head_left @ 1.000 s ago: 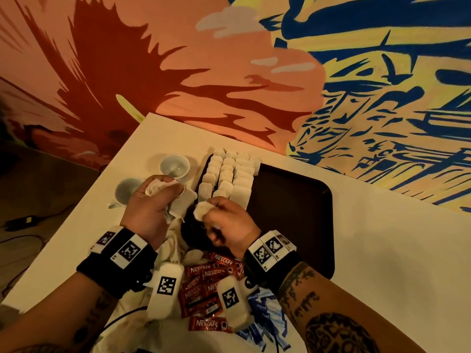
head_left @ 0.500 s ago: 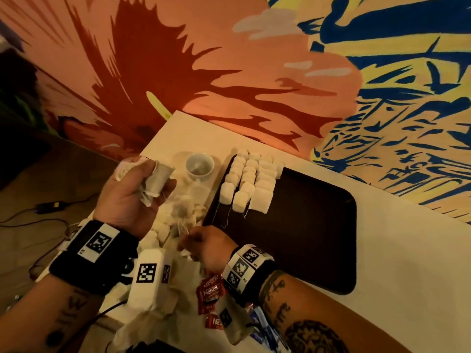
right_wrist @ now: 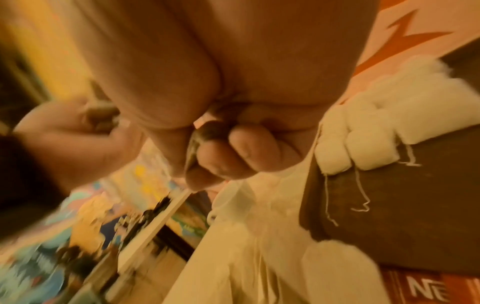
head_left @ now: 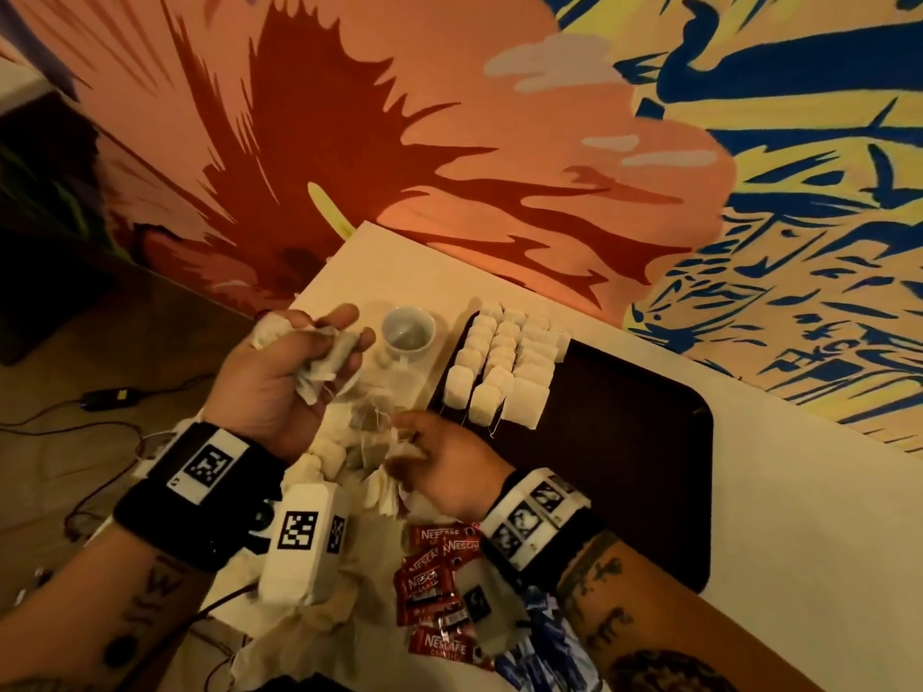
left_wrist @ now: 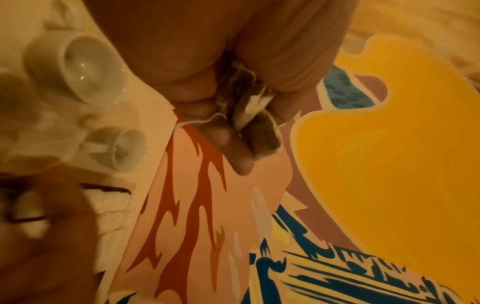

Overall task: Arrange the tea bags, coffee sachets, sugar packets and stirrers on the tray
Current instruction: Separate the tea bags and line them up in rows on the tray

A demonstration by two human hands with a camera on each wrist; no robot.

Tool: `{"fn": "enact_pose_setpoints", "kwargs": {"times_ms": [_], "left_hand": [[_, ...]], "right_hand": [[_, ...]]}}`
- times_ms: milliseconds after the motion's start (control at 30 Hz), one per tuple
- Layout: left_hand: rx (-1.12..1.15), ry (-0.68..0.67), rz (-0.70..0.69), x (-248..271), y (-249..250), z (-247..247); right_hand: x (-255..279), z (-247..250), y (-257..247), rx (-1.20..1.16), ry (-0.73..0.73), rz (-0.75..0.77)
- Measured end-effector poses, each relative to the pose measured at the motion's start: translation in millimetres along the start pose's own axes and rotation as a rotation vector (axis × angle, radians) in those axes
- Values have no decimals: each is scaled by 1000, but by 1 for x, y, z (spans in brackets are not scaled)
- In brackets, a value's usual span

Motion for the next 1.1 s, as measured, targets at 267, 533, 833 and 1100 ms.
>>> {"fn": "enact_pose_setpoints", "kwargs": {"times_ms": [267,533,833,1100], "left_hand": [[-119,61,289,-5,-68,-18],[-594,-62,378,-4,-123,-30],[-1049,-235,324,-15,-124,-10],[-1536,-293,304,-30,-114,28]], "right_hand": [[16,62,46,-480,483,-172],[11,54,61,-865,613,-227],[4,43,79,-588,560,-144],[-36,55,89,-237,531,-203]]}}
Point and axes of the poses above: each hand's wrist, its own x-axis away from the middle knuckle, its own z-axis out of the back of the hand, y = z × x, the point moved 2 cm from there along -x, towards the middle knuckle, and after that the axes turned 1 degree about y, right-handed, at the moved point
